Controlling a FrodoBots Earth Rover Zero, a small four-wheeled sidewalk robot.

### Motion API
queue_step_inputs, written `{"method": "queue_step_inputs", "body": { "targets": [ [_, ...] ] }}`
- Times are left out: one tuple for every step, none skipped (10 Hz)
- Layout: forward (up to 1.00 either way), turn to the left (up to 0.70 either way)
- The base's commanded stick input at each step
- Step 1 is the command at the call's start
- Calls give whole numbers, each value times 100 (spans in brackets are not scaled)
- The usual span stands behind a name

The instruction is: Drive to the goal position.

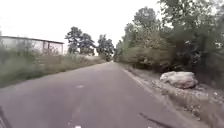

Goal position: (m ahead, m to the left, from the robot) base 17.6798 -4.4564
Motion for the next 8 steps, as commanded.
{"method": "queue_step_inputs", "body": {
  "targets": [
    [100, 0],
    [100, 0],
    [100, 0],
    [100, 0],
    [100, 0],
    [100, -7],
    [100, -16],
    [100, -25]
  ]
}}
